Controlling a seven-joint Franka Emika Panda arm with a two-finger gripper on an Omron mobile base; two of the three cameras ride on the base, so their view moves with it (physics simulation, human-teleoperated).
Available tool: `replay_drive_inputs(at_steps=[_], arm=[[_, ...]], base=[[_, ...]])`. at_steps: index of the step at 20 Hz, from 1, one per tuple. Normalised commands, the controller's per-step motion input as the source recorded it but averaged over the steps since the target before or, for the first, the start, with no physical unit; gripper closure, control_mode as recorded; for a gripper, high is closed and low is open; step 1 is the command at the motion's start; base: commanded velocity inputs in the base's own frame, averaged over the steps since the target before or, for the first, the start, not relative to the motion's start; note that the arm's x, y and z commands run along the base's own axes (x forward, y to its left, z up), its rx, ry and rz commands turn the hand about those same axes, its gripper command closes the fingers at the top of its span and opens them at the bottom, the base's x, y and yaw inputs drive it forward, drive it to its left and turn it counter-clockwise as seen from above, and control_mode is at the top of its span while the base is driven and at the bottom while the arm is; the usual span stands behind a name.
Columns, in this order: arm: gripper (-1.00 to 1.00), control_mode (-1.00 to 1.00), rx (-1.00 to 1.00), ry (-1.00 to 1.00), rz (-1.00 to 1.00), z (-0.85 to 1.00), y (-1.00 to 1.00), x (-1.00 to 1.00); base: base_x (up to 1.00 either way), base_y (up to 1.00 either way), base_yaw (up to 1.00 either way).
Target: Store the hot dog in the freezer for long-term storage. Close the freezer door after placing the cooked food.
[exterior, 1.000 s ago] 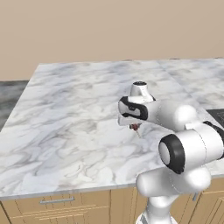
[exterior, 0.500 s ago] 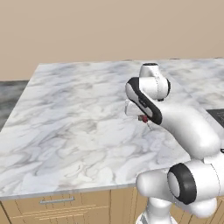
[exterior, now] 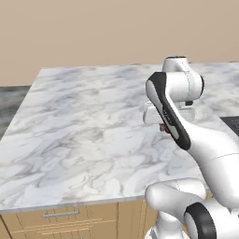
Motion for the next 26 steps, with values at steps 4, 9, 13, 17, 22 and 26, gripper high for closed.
replay_drive_inputs(at_steps=[4,9,13,17,22,26], arm=[[1.0,-1.0,0.0,0.01,-0.01,0.0,0.0,-0.78],[1.0,-1.0,0.0,0.0,-0.01,-0.01,0.03,-0.56],[1.0,-1.0,-0.04,0.0,0.0,-0.25,0.0,-0.19],[1.0,-1.0,0.0,0.03,0.0,-0.12,0.0,0.0],[1.0,-1.0,0.0,0.0,0.0,0.0,0.0,0.0],[1.0,-1.0,0.0,0.0,0.0,0.0,0.03,-0.2]], base=[[0.0,0.0,0.0],[0.0,0.0,0.0],[0.0,0.0,0.0],[0.0,0.0,0.0],[0.0,0.0,0.0],[0.0,0.0,0.0]])
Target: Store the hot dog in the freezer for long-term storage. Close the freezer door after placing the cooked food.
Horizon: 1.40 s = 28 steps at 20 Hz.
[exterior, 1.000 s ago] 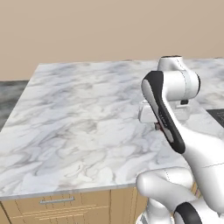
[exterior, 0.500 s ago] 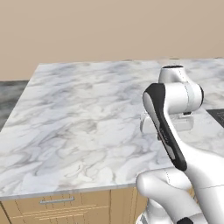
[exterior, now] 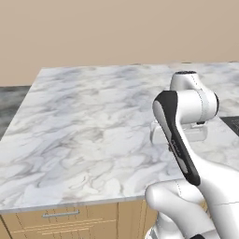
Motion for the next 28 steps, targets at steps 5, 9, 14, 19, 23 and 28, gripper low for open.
replay_drive_inputs(at_steps=[5,9,14,19,23,28], arm=[[1.0,1.0,0.0,0.0,0.0,0.0,0.01,-0.17],[1.0,1.0,0.0,0.0,0.0,0.0,0.0,0.0],[1.0,1.0,0.0,0.0,0.0,0.0,0.0,0.0],[1.0,1.0,0.0,0.0,0.0,0.0,0.0,0.0],[1.0,1.0,0.0,0.0,0.0,0.0,0.0,0.0],[1.0,1.0,0.0,0.0,0.0,0.0,0.0,0.0]], base=[[-0.31,0.07,0.0],[-0.48,0.57,0.01],[-0.5,0.73,0.0],[-0.4,0.95,0.2],[-0.26,1.0,0.31],[-0.05,1.0,0.34]])
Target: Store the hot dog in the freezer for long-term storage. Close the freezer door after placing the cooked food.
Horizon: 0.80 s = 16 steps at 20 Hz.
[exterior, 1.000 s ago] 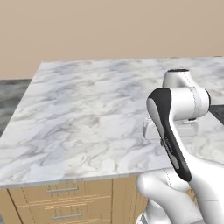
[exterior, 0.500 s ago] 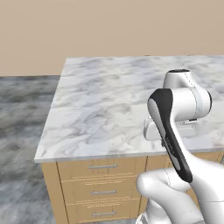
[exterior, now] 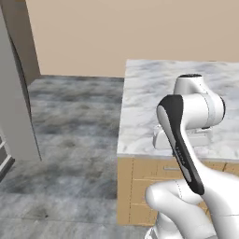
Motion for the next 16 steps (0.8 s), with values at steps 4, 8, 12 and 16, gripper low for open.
replay_drive_inputs(at_steps=[4,8,12,16], arm=[[1.0,1.0,0.0,0.0,0.0,0.0,0.0,0.0],[1.0,1.0,0.0,0.0,0.0,0.0,0.0,0.0],[1.0,1.0,0.0,0.0,0.0,0.0,0.0,0.0],[1.0,1.0,0.0,0.0,0.0,0.0,0.0,0.0]], base=[[0.0,1.0,0.29],[0.17,1.0,0.24],[0.26,1.0,0.02],[0.5,1.0,-0.04]])
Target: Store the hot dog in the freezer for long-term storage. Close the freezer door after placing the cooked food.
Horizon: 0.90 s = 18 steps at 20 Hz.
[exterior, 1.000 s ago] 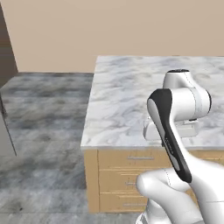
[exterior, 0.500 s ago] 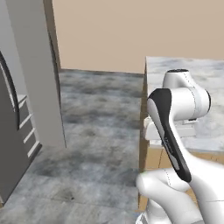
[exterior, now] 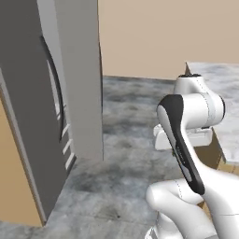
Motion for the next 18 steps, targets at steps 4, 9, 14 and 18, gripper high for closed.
replay_drive_inputs(at_steps=[4,9,14,18], arm=[[1.0,1.0,0.0,0.0,0.0,0.0,0.0,0.0],[1.0,1.0,0.0,0.0,0.0,0.0,0.0,0.0],[1.0,1.0,0.0,0.0,0.0,0.0,0.0,0.0],[1.0,1.0,0.0,0.0,0.0,0.0,0.0,0.0]], base=[[0.58,1.0,-0.17],[0.71,0.71,-0.15],[0.78,0.26,-0.07],[0.71,0.0,0.0]])
